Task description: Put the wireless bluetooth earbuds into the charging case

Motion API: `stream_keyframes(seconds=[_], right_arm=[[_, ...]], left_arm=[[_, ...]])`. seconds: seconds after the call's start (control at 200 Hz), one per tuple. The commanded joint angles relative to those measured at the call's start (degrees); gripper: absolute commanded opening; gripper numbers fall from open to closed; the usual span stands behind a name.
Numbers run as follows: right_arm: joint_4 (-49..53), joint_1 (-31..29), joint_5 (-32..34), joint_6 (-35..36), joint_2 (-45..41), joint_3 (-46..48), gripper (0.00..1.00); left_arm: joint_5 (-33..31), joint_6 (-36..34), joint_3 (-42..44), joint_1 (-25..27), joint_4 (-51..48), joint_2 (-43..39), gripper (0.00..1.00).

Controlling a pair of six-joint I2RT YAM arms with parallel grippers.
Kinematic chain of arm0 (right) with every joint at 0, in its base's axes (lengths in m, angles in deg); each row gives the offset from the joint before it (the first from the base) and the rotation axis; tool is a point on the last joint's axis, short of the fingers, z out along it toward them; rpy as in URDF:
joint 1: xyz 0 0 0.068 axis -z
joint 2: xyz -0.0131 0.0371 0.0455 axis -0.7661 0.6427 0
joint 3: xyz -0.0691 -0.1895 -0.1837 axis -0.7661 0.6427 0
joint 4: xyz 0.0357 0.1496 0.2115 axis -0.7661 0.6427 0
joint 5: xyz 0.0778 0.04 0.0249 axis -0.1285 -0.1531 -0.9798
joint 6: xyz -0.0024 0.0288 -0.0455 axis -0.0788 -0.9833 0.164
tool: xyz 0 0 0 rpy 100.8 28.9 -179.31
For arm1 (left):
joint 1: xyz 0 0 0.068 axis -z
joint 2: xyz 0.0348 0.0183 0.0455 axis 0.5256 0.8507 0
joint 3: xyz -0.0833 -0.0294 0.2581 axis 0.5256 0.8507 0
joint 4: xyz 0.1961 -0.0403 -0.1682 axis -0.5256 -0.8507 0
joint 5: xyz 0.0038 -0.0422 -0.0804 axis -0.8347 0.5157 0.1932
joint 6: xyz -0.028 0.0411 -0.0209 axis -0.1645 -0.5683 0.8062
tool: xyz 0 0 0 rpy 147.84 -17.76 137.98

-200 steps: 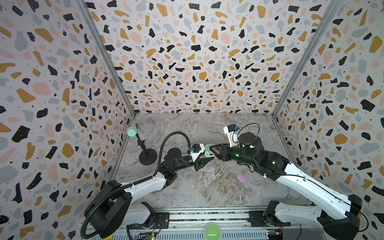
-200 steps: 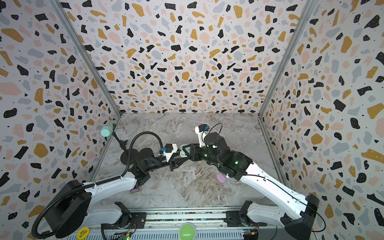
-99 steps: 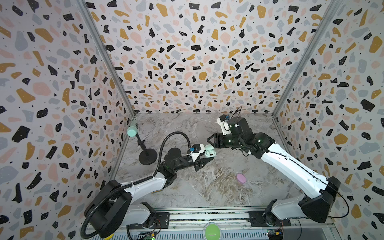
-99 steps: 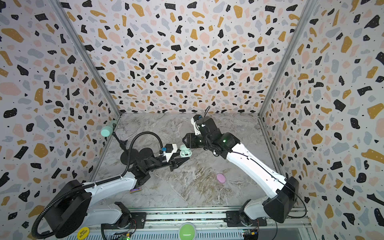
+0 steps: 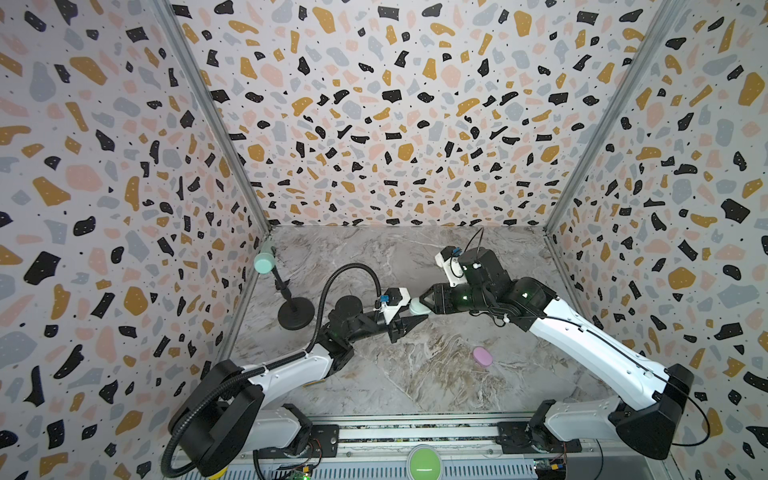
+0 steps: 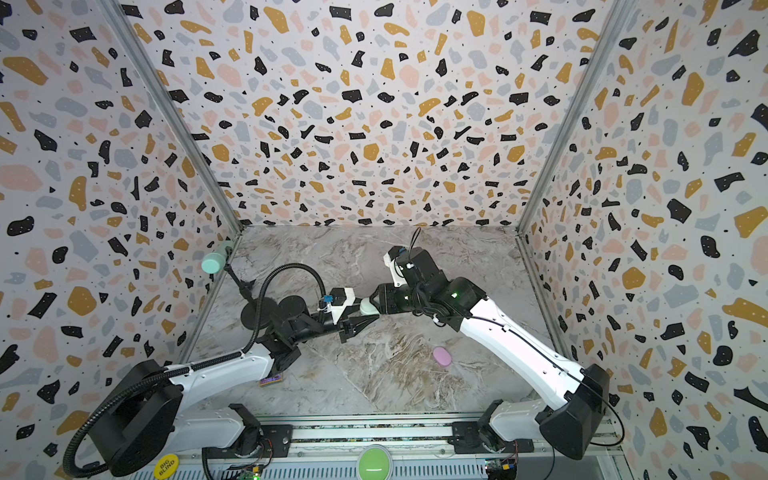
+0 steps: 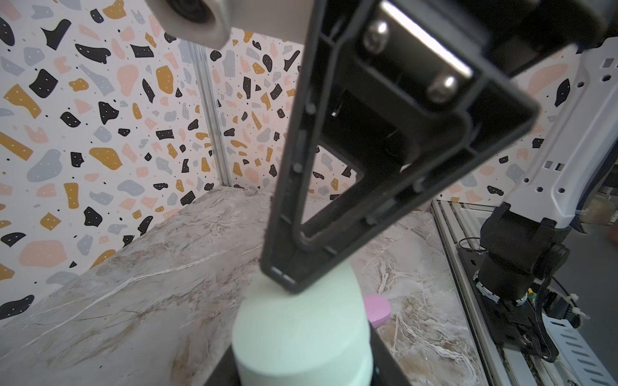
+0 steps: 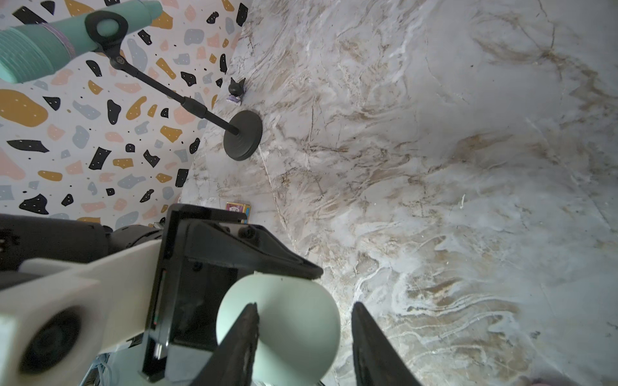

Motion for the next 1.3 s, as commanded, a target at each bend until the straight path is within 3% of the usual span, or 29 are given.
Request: stream_keyframes(seconds=[0.0, 0.3, 0.471, 0.651, 0.876, 1.151, 1.296], right_arm=[[1.40, -1.04, 0.55, -1.06, -1.78, 0.43, 0.47], [5.25, -4.06, 2.91, 1.01, 2.42, -3.90, 0.57], [3.41, -4.92, 3.20, 0.13, 2.51, -3.76, 0.68], [1.97, -5.55, 4.09, -0.05, 3.61, -3.62, 0.71], [1.00, -5.59, 4.54, 0.17, 4.37, -4.13, 0.69], [-0.41, -5.37, 4.64, -0.22, 3.85, -2.67, 0.52], [-1.09, -5.09, 5.72, -0.46, 2.68, -1.23, 0.48]], left_arm=[[0.31, -1.25, -0.42, 0.21, 3.19, -0.75, 0.28], [0.28, -1.28, -0.61, 0.21, 3.01, -0.77, 0.28], [0.23, -1.60, -0.72, 0.21, 2.58, -0.74, 0.28], [0.32, -1.34, -0.50, 0.21, 2.85, -0.63, 0.28], [0.53, -1.19, -0.54, 0.21, 2.98, -0.81, 0.28], [0.02, -1.15, -0.30, 0.21, 2.73, -0.85, 0.31], [-0.55, -0.81, -0.54, 0.21, 2.60, 0.17, 0.42]])
